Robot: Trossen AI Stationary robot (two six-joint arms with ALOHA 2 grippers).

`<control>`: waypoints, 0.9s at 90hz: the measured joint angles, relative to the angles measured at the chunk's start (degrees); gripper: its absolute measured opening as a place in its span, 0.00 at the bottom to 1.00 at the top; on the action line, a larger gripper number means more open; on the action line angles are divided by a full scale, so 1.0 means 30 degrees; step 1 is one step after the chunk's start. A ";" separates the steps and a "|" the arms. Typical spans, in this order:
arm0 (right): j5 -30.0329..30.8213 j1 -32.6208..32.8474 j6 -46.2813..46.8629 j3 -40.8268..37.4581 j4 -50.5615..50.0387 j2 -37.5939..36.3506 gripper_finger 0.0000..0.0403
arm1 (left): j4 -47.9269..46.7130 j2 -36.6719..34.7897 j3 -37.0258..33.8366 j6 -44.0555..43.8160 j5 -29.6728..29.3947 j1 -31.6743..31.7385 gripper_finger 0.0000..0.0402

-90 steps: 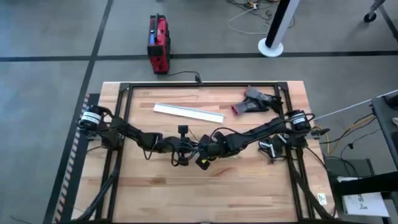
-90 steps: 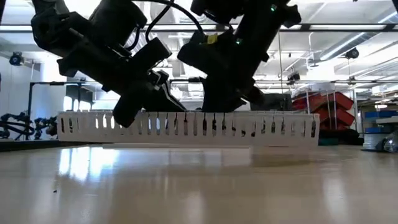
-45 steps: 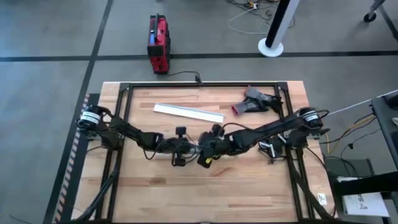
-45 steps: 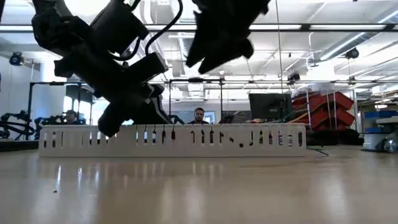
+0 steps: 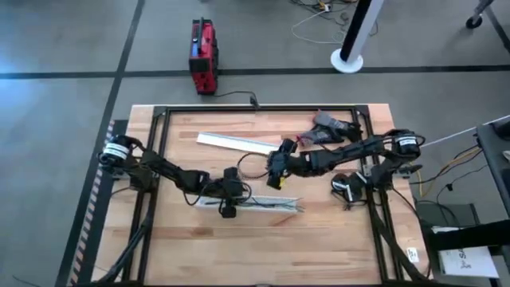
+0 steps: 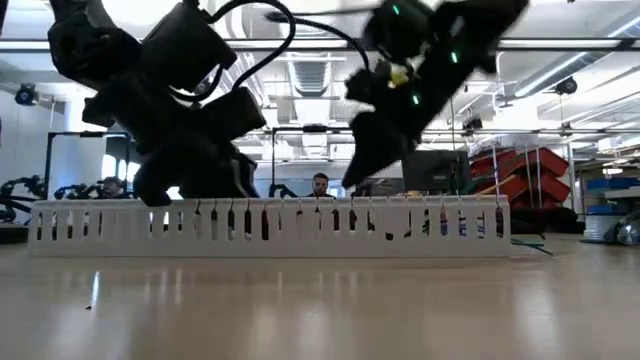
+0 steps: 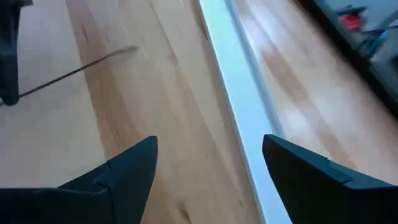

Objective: Ziptie cables
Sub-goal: Put the cable wires with a zip tie into the white cable duct, then close the white cable duct

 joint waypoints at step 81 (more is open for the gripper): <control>-0.7382 -0.6433 -0.3425 -0.1992 -0.0817 -0.0305 0.78 | -0.4586 -0.8598 -0.0586 0.2796 0.2215 0.0175 0.51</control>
